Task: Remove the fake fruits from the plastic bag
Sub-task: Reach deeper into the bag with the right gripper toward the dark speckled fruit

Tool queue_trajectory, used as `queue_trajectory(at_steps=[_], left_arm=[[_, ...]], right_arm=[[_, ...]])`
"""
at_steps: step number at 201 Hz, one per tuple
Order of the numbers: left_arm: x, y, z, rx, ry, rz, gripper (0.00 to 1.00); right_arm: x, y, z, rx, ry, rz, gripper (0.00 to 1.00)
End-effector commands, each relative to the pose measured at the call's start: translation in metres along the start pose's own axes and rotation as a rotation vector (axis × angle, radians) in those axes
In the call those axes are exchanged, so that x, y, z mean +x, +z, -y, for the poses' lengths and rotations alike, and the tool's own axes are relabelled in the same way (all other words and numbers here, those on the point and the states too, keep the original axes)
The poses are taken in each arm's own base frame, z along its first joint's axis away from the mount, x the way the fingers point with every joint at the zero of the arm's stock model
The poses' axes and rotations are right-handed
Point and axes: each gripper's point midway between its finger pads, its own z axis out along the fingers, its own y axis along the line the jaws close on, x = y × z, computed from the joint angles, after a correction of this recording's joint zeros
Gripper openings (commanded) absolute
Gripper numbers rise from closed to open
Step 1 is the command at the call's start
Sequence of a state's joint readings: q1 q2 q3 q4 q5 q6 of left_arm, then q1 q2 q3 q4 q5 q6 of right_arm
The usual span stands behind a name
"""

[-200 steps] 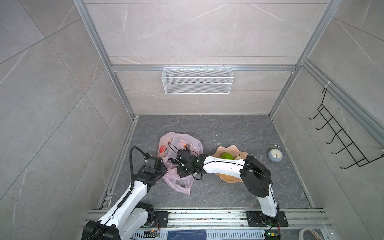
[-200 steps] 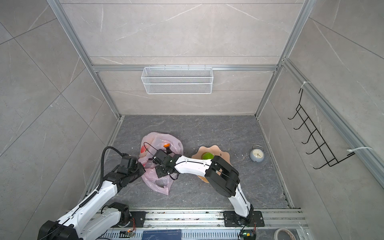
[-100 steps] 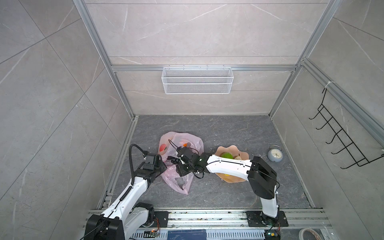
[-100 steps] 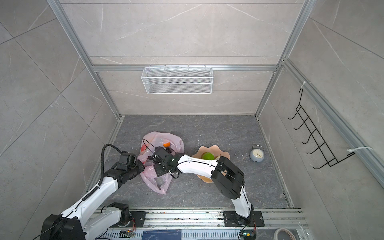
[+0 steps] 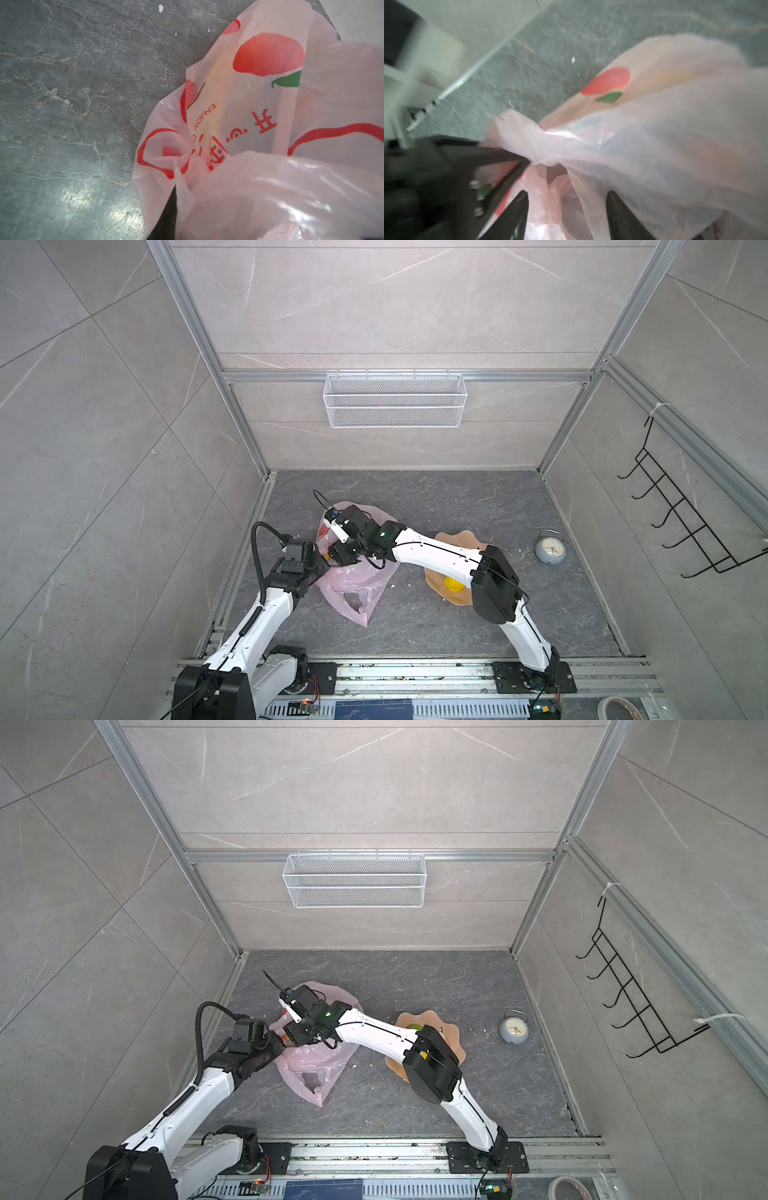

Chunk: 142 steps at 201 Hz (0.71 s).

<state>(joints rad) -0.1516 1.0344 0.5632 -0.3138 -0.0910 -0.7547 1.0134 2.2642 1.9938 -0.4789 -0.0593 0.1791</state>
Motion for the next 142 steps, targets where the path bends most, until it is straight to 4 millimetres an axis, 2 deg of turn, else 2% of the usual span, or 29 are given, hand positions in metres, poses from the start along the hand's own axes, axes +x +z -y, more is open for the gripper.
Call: queue_trajectory(at_steps=[1, 48, 72, 96, 102, 104, 108, 142], left_arm=[[-0.019, -0.006, 0.019, 0.062, 0.016, 0.04, 0.2], [-0.018, -0.004, 0.023, 0.084, 0.019, 0.029, 0.19], [-0.014, -0.002, 0.024, 0.092, 0.023, 0.01, 0.19], [-0.011, 0.0, 0.024, 0.095, 0.024, -0.002, 0.19], [-0.011, 0.0, 0.024, 0.096, 0.025, -0.002, 0.19], [-0.011, 0.0, 0.024, 0.096, 0.025, -0.003, 0.2], [-0.011, 0.0, 0.024, 0.095, 0.026, -0.004, 0.2], [-0.01, 0.003, 0.023, 0.085, 0.031, -0.009, 0.2]], right_arm=[[0.01, 0.007, -0.008, -0.037, -0.042, -0.052, 0.62], [0.008, 0.03, 0.031, 0.021, -0.003, -0.064, 0.62], [0.008, 0.045, 0.048, 0.042, -0.019, -0.088, 0.65], [0.007, 0.055, 0.058, 0.069, -0.044, -0.109, 0.66], [0.0, 0.052, 0.059, 0.071, -0.047, -0.098, 0.66], [0.007, 0.059, 0.061, 0.072, -0.046, -0.114, 0.66], [0.008, 0.062, 0.062, 0.07, -0.045, -0.119, 0.66], [0.009, 0.069, 0.055, 0.01, -0.097, -0.122, 0.68]])
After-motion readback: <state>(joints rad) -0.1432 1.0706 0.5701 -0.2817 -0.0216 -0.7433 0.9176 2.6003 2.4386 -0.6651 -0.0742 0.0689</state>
